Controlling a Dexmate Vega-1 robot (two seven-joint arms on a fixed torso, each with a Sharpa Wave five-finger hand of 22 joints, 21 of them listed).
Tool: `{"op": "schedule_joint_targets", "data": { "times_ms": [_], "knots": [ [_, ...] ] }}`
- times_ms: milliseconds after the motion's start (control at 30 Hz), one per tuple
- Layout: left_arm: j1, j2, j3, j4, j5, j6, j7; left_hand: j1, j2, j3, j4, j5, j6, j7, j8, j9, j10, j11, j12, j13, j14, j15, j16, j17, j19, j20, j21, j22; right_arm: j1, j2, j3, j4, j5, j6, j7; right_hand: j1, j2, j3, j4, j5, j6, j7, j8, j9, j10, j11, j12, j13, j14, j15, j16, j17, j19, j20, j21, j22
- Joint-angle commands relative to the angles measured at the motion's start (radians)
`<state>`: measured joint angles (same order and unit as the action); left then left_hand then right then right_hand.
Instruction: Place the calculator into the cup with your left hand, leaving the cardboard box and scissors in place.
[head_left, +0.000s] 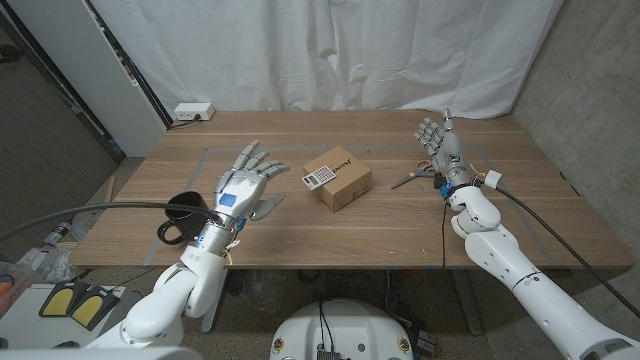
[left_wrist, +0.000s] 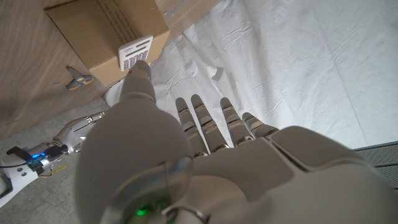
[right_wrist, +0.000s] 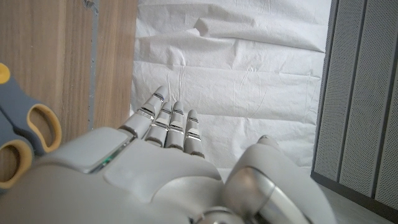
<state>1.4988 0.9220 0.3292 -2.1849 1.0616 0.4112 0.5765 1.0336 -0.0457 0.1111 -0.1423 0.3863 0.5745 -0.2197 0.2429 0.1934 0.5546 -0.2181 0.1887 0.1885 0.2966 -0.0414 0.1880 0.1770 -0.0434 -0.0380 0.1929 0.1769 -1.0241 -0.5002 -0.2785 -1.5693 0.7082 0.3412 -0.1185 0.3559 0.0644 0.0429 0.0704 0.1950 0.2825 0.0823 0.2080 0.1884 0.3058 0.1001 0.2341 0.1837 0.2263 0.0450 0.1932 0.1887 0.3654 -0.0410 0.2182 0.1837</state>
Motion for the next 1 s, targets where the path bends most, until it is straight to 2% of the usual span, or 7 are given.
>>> {"op": "schedule_joint_targets", "data": {
  "times_ms": [33,267,600,1000],
  "knots": [
    [-0.049,0.025,0.057,0.027,0.019,0.021,-0.056,0.012,-0.005,-0.004,0.002,0.006,0.003,-0.001,-0.002,0.001,0.001,0.001,0.002,0.002,-0.005,-0.162,-0.003,0.0,0.0,-0.003,0.005,0.0,0.011,0.009,0.003,0.007,0.005,0.016,0.009,-0.016,-0.008,-0.011,0.008,0.0,0.012,-0.005,0.001,0.005,0.015,-0.001,0.009,0.006,0.011,-0.003,0.008,0.005,0.007,-0.001,0.0,0.003],
    [-0.106,-0.013,0.116,0.105,0.028,0.002,0.043,0.022,-0.001,-0.003,0.004,0.005,-0.003,-0.001,-0.007,0.002,-0.004,0.001,0.002,0.002,-0.005,-0.162,-0.002,0.001,0.004,0.014,0.005,0.0,0.023,0.022,-0.004,0.029,-0.003,0.035,0.017,-0.026,-0.01,-0.016,0.013,0.001,0.013,-0.007,0.0,0.005,0.016,0.0,0.009,0.006,0.012,-0.004,0.008,0.005,0.008,0.0,0.0,0.004],
    [-0.162,-0.035,0.175,0.186,-0.001,-0.058,0.181,0.031,0.006,-0.002,0.007,0.002,0.021,0.0,0.002,0.004,0.012,0.001,0.007,0.003,0.008,-0.159,0.003,0.002,0.013,0.011,0.008,0.0,0.018,0.026,0.0,0.025,-0.006,0.047,0.009,-0.038,-0.013,-0.022,0.018,0.002,0.018,-0.007,0.001,0.005,0.019,-0.001,0.009,0.006,0.015,-0.007,0.008,0.006,0.009,0.0,-0.001,0.004],
    [-0.207,-0.035,0.216,0.22,-0.023,-0.053,0.167,0.038,0.006,-0.002,0.008,0.0,0.032,-0.001,0.005,0.005,0.019,0.001,0.008,0.003,0.013,-0.16,0.004,0.002,0.02,0.007,0.01,0.001,0.016,0.021,0.004,0.022,-0.002,0.042,0.009,-0.049,-0.016,-0.028,0.022,0.005,0.022,-0.008,0.001,0.005,0.024,-0.002,0.009,0.006,0.018,-0.006,0.008,0.006,0.01,0.0,-0.001,0.004]
  ]
}}
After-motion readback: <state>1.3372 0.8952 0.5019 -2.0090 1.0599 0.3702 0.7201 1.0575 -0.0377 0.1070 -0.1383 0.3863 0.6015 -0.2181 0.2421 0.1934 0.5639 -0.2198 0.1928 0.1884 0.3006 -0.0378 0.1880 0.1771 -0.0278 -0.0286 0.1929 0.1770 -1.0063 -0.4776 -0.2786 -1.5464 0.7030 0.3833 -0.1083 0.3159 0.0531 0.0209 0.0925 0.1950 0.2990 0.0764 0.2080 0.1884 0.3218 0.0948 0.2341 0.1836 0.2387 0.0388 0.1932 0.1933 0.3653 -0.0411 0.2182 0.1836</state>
